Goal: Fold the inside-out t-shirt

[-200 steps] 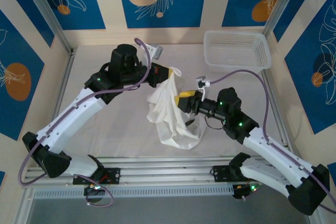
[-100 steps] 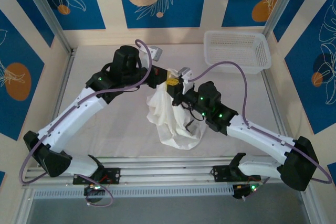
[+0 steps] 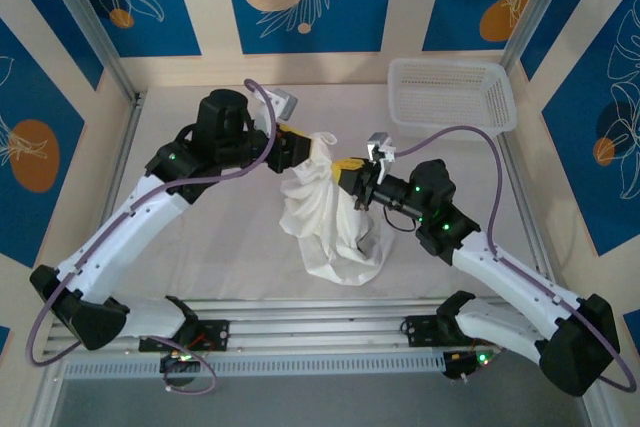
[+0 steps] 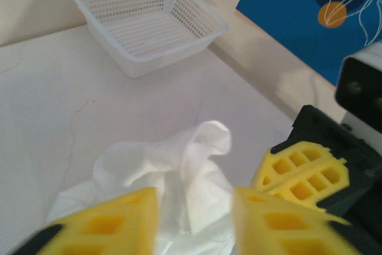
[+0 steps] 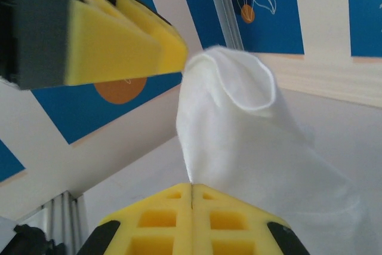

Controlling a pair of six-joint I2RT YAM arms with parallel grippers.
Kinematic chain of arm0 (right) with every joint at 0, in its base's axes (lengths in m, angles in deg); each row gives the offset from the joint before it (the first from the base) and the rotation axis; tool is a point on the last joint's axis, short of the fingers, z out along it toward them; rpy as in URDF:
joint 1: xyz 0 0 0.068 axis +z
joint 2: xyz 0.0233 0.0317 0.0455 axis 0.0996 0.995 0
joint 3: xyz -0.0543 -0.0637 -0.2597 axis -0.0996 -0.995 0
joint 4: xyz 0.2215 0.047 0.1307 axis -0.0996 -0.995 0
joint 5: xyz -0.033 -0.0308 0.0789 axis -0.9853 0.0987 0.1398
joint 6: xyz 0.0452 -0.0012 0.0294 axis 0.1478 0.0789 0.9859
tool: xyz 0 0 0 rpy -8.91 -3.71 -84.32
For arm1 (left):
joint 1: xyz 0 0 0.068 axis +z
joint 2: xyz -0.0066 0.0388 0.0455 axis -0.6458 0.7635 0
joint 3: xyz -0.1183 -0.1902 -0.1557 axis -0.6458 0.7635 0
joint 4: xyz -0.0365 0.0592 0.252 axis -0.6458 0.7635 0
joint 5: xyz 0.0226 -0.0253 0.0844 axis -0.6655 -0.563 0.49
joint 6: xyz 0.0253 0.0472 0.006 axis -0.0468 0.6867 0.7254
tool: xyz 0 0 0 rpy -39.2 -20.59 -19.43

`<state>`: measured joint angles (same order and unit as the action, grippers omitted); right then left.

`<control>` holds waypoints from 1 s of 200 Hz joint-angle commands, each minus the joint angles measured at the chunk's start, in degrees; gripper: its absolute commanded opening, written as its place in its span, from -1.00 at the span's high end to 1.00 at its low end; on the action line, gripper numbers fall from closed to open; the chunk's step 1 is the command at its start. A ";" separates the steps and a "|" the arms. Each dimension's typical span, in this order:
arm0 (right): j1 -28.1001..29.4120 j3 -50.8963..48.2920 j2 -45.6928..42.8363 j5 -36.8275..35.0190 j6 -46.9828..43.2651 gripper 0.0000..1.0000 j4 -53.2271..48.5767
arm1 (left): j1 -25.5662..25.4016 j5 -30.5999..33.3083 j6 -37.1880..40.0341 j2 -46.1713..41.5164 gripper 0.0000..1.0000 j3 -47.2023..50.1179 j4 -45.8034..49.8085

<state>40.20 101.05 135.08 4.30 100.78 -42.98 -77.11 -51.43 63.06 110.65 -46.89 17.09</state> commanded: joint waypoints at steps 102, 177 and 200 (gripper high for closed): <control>-7.67 -5.86 -5.82 11.65 7.84 1.00 0.83 | 5.86 -20.35 2.23 6.08 -0.51 13.43 -9.79; -7.59 -5.29 -6.03 12.32 7.96 1.00 -0.56 | 4.36 -21.28 -1.45 14.54 -0.35 10.63 -17.50; -7.67 -5.49 -6.95 10.32 7.62 1.00 -2.36 | 4.36 -24.56 -2.05 14.55 -0.29 11.58 -18.74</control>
<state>32.79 95.39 130.03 15.89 108.21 -43.82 -72.28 -71.00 61.48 125.25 -34.41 0.89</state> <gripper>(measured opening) 0.055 0.655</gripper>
